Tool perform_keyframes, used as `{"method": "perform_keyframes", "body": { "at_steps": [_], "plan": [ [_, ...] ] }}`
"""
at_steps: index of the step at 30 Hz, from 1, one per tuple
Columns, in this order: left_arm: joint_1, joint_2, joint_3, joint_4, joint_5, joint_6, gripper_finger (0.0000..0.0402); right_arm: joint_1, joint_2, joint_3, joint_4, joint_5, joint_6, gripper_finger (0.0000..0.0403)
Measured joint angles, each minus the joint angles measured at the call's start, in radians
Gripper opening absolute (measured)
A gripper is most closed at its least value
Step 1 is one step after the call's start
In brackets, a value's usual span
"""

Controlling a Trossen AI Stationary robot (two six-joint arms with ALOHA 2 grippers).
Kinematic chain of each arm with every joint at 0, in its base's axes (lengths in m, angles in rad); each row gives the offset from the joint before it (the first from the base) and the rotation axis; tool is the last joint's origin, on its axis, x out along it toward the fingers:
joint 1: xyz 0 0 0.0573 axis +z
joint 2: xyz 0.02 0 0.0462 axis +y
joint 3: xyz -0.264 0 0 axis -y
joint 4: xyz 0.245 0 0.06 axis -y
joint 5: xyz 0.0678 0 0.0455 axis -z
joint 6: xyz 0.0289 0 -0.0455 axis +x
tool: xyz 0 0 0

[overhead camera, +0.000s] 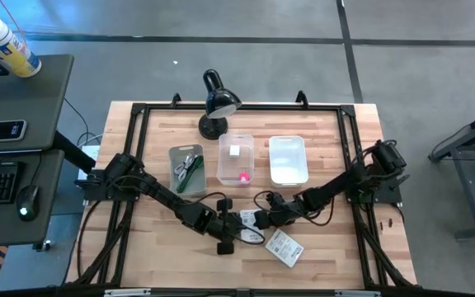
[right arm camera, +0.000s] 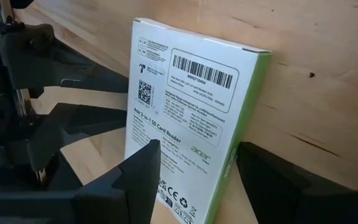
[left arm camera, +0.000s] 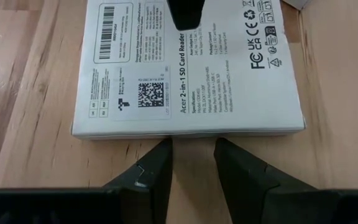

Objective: Pick and place items into bin
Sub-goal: Put the left white box into the white bin

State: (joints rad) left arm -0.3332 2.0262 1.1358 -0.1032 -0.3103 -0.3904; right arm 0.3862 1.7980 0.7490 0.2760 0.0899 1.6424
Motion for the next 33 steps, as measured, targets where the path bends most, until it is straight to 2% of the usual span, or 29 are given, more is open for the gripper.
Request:
{"method": "perform_keyframes", "body": {
  "at_steps": [7, 21, 33],
  "plan": [
    [0.0, 0.0, 0.0, -0.003, -0.003, 0.0, 0.0113, 0.003, 0.042, -0.001, 0.079, -0.006, 0.01, 0.0204],
    [0.0, 0.0, 0.0, -0.024, 0.001, 0.0, 0.0113, 0.011, 0.001, -0.004, 0.102, 0.011, -0.066, 0.0204],
    [-0.001, 0.021, 0.001, -0.028, 0.005, -0.013, 0.0113, 0.06, -0.003, -0.004, 0.149, 0.098, -0.098, 0.0204]
  ]
}}
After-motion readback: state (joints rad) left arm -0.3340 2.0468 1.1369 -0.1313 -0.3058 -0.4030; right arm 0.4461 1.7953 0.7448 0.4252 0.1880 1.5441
